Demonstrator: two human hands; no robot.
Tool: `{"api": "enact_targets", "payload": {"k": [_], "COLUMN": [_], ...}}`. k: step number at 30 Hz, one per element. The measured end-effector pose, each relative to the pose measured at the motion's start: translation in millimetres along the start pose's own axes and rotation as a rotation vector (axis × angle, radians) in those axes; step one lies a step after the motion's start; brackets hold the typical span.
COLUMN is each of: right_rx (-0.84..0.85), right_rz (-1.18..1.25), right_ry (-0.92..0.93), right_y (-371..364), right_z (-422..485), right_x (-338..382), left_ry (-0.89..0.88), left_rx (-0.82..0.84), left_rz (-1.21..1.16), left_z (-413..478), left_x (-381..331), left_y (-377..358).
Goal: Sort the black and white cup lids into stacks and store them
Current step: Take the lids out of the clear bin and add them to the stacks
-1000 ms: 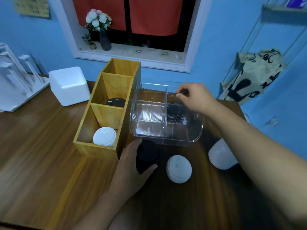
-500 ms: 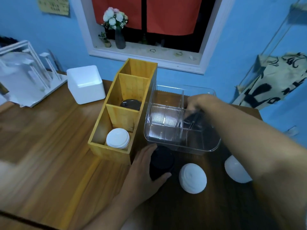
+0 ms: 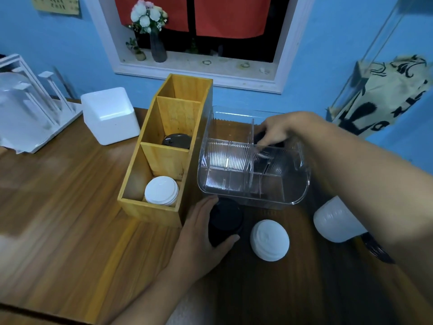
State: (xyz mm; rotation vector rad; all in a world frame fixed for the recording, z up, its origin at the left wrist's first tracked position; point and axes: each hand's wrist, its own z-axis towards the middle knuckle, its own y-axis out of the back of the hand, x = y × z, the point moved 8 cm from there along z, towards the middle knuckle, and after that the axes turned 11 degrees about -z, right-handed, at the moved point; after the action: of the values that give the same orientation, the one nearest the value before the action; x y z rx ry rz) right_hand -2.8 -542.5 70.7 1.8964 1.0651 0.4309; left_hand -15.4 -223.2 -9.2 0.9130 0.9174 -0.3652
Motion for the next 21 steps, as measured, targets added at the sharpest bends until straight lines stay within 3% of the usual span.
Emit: {"api": "enact_targets", "payload": {"k": [11, 16, 21], "right_rx": [-0.36, -0.576, -0.59], "right_rz": [-0.071, 0.157, 0.326], "right_ry": [-0.01, 0.024, 0.217], "right_y": [33, 29, -28], "right_z": [-59, -133, -196], "right_x": [-10, -1, 42], "left_ry": [-0.021, 0.035, 0.075], "left_rx": [-0.018, -0.028, -0.01], "left_rz": [-0.01, -0.044, -0.077], "left_z": [2, 0, -4], "left_x": [-2, 0, 0], "left_y": [0, 3, 5]}}
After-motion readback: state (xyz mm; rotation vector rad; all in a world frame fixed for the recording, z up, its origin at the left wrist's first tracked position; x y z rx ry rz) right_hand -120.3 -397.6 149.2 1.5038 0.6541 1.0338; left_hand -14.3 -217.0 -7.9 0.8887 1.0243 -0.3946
